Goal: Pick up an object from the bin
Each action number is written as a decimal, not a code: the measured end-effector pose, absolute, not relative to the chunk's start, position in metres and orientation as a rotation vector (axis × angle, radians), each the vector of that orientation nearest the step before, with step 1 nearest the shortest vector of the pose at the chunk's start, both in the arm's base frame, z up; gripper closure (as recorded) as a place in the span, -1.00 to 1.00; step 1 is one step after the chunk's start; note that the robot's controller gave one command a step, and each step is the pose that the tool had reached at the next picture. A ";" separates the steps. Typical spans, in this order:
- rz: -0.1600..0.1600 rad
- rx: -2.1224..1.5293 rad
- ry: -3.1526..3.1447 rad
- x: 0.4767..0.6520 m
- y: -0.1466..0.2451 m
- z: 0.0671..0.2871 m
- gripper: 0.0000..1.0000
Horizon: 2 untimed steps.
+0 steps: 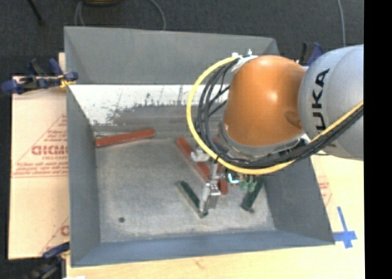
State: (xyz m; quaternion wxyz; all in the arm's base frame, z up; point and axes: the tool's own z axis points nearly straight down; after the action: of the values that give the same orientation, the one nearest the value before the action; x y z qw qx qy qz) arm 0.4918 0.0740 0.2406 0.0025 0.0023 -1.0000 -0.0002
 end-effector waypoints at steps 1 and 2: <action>-0.002 0.003 -3.143 0.493 0.074 0.244 -1.00; -0.004 -0.068 -3.150 0.498 0.075 0.190 -1.00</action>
Offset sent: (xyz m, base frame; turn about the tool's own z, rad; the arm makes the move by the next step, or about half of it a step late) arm 0.0086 0.0027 -0.1240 0.1052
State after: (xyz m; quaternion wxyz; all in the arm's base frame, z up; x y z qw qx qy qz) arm 0.4983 0.0748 0.1904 -0.0048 -0.0214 -0.9998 -0.0012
